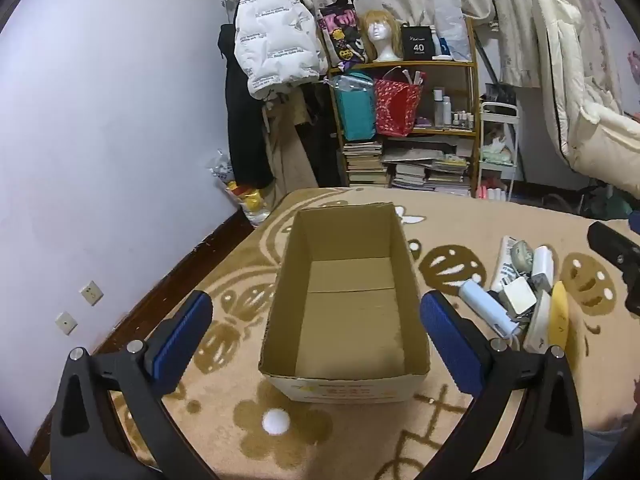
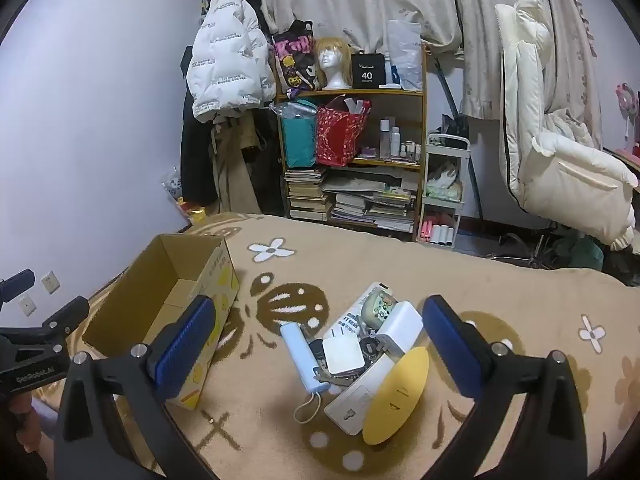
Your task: Organize rigid objects
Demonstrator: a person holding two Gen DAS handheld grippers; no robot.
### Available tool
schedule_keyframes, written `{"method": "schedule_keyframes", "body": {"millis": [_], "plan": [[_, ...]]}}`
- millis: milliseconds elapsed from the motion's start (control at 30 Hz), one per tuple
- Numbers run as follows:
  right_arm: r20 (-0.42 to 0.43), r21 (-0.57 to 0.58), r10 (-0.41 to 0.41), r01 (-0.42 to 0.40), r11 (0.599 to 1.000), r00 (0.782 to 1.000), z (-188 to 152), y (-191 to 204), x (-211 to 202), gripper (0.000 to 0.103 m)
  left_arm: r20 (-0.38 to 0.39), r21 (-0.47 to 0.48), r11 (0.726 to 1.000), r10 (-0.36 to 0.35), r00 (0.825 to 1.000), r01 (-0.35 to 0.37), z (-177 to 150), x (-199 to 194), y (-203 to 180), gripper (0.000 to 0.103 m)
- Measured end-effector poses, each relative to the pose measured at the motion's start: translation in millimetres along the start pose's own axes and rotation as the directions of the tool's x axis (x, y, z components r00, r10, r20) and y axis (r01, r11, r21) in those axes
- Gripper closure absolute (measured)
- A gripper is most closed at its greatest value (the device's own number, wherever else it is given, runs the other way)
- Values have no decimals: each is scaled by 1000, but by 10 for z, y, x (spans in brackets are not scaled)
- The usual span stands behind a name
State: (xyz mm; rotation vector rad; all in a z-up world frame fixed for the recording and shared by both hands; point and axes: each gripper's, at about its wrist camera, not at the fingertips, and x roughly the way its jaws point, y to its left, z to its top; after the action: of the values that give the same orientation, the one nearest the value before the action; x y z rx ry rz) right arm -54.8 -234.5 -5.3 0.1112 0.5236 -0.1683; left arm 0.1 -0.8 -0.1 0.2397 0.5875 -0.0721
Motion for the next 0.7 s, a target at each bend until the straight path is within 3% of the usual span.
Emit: {"method": "schedule_keyframes", "body": {"millis": [700], "plan": [[-12,0,-2,2,1000,1000,10,-32,3,0,1,-15,1000,-8,1000,8,-44,49,4,0]]}}
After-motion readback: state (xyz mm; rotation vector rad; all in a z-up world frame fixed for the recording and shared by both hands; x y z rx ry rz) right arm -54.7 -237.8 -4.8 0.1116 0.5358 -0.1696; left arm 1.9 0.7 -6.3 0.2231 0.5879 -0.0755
